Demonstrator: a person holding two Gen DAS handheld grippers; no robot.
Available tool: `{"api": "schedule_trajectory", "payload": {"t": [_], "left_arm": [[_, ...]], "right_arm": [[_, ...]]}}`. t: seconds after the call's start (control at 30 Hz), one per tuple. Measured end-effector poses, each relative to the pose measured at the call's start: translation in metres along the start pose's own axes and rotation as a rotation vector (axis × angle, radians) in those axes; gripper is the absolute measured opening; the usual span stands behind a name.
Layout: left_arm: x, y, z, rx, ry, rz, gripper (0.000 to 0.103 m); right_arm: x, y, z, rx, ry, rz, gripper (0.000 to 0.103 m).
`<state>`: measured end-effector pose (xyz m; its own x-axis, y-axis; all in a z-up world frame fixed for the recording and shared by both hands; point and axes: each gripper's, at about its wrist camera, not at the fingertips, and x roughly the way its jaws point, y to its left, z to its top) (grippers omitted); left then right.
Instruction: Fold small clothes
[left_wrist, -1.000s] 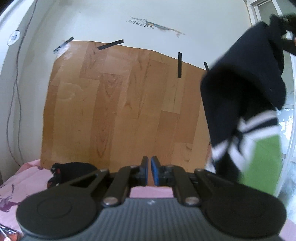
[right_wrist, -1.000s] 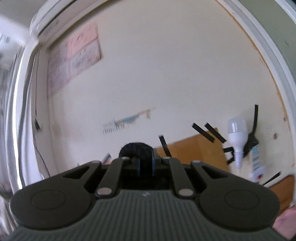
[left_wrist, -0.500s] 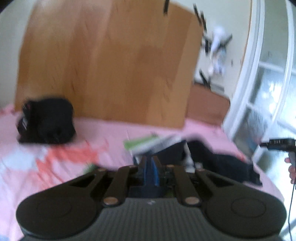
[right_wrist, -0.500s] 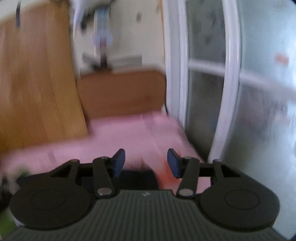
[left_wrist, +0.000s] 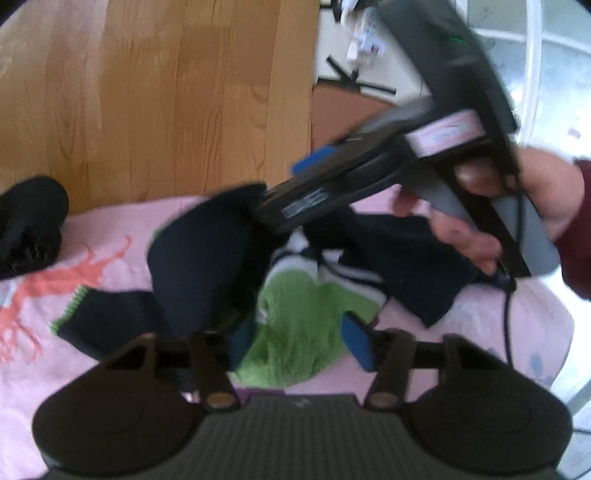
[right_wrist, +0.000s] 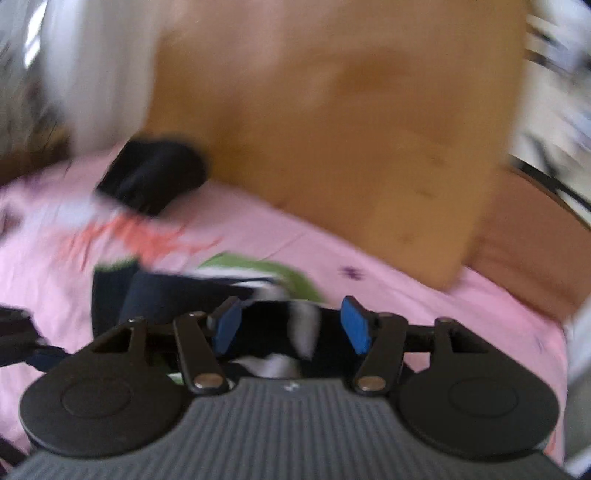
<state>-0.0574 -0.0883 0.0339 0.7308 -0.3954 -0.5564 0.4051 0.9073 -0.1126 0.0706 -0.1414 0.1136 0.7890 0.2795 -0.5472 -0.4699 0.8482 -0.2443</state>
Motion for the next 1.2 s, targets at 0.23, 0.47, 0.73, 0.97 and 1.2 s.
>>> {"api": "schedule_trajectory", "payload": {"t": [0.23, 0.47, 0.73, 0.97, 1.2], "left_arm": [[-0.015, 0.028, -0.003, -0.059, -0.052, 0.044, 0.006], [-0.101, 0.107, 0.028, -0.193, -0.275, 0.180, 0.006], [-0.184, 0.167, 0.019, -0.291, -0.452, 0.206, 0.007], [-0.141, 0.180, -0.016, -0.348, -0.215, 0.198, 0.021], [-0.090, 0.103, 0.022, -0.126, -0.181, 0.065, 0.052]], "right_arm": [[0.060, 0.030, 0.020, -0.163, 0.079, -0.039, 0.015], [-0.027, -0.050, 0.067, 0.256, -0.258, -0.192, 0.009], [-0.168, -0.143, 0.020, 0.750, -0.493, -0.296, 0.008], [-0.155, -0.097, -0.094, 0.817, -0.237, -0.382, 0.014], [-0.158, -0.086, -0.185, 0.995, -0.140, -0.412, 0.031]]}}
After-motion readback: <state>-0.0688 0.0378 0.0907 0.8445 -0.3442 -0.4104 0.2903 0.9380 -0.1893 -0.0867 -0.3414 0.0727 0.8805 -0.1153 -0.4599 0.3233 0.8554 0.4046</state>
